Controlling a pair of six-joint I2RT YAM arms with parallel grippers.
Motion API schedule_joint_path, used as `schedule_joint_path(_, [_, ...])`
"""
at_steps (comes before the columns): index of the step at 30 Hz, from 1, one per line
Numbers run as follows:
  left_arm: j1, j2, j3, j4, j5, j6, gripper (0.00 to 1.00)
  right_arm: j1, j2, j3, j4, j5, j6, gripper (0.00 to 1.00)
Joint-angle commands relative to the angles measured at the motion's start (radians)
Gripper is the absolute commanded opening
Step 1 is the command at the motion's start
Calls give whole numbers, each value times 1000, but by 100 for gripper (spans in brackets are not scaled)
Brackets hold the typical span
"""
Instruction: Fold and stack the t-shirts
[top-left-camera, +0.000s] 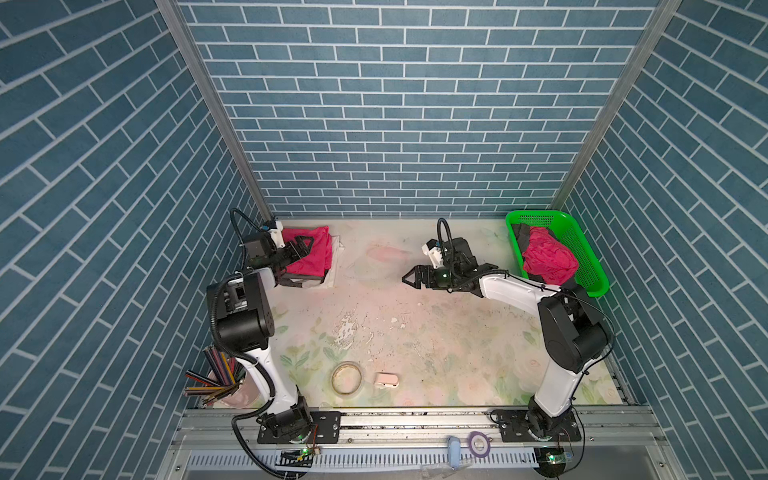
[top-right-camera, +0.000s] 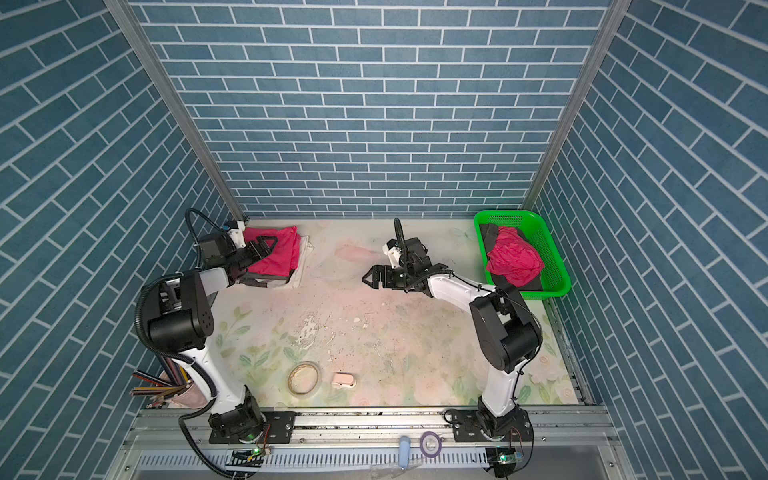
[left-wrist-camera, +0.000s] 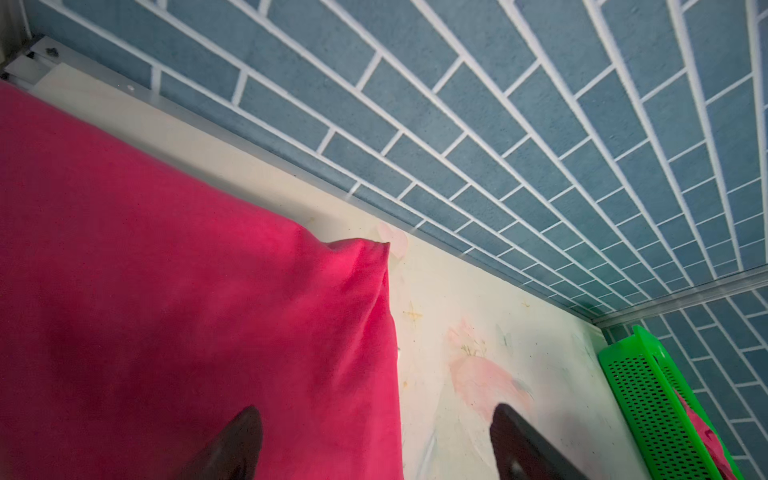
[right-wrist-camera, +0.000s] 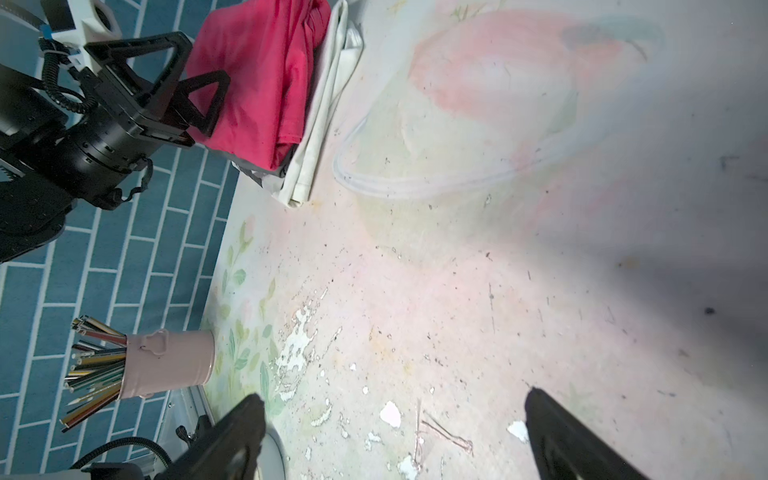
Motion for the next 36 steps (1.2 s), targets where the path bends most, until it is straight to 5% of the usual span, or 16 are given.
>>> schedule_joint_path(1, [36,8,-58,143,12,-72,88,3,-19,-19,27,-17,25,98])
schedule_joint_path(10, [66,42,-82,268,69,-187,88,-19,-47,-28,14,-27,3,98])
schedule_joint_path(17, [38,-150,-28,21,-6,-5,88,-111,-172,-35,-47,140,-44,98])
schedule_joint_path(23, [-42,-398,-44,-150,-280,208,88,-261,-338,-156,35,410,-73,98])
schedule_joint_path(28, [-228,-596,-210,-39,-591,348,88,-334,-436,-339,245,741,-160,99])
schedule_joint_path(36, [-406,-620,-508,196,-855,294,88,-401,-442,-592,613,1134,-404,99])
